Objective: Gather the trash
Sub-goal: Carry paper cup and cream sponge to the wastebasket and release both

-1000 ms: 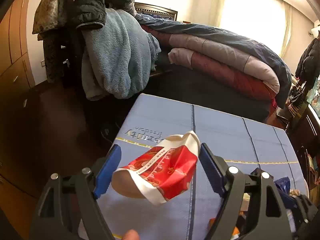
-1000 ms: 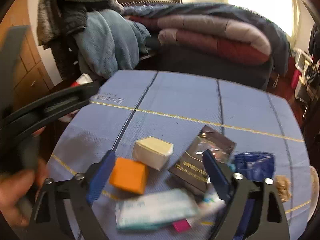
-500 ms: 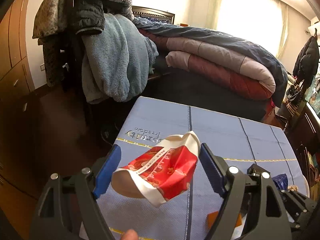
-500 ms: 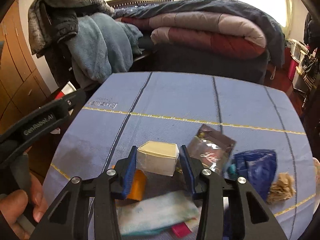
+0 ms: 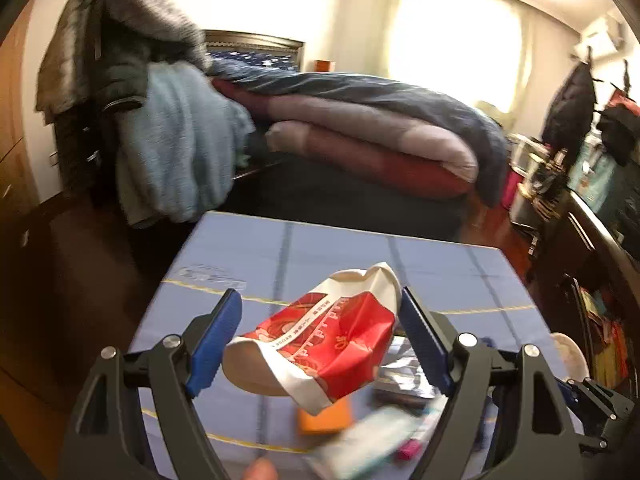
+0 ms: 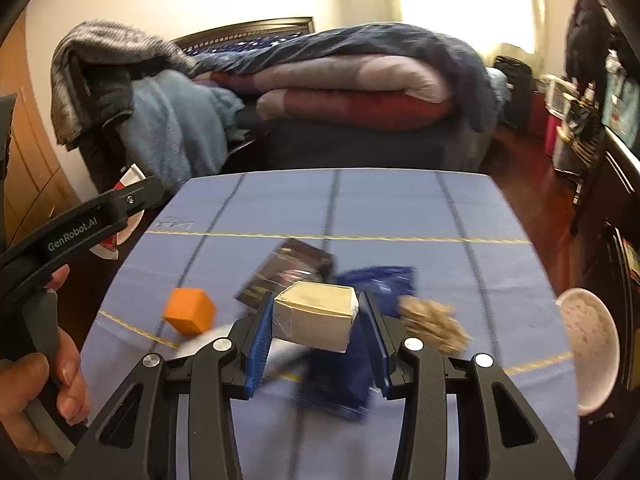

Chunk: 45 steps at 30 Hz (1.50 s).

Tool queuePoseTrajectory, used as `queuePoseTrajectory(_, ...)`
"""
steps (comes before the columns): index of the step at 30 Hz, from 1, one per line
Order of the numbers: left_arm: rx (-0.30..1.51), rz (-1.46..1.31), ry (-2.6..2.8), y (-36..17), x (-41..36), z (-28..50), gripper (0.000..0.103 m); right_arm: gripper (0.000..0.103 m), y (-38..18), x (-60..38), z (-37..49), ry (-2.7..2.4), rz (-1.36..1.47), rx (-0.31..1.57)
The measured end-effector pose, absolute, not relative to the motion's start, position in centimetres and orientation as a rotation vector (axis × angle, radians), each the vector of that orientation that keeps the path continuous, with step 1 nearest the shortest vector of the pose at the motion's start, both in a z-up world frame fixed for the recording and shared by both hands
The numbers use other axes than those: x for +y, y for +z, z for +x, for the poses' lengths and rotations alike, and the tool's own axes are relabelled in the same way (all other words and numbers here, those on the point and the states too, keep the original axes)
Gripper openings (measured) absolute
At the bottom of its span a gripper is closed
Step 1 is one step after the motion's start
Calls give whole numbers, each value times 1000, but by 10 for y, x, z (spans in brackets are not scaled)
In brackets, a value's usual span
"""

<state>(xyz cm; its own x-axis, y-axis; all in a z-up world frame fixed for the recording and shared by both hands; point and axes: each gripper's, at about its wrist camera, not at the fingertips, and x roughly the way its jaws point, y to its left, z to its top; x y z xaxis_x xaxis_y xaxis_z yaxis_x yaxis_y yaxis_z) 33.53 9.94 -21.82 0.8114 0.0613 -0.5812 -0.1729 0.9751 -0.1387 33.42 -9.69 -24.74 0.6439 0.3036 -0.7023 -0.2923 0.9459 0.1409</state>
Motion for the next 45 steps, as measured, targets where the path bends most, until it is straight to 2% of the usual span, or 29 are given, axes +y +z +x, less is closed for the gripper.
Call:
queuePoseTrajectory(20,615,-37,-205,-202,-92,337,80,43,-254,-256,304,94,152,779)
queuePoseTrajectory(45,716,110,-555,-248,-303,389,81,43,-292,-430,314,-221,319,746)
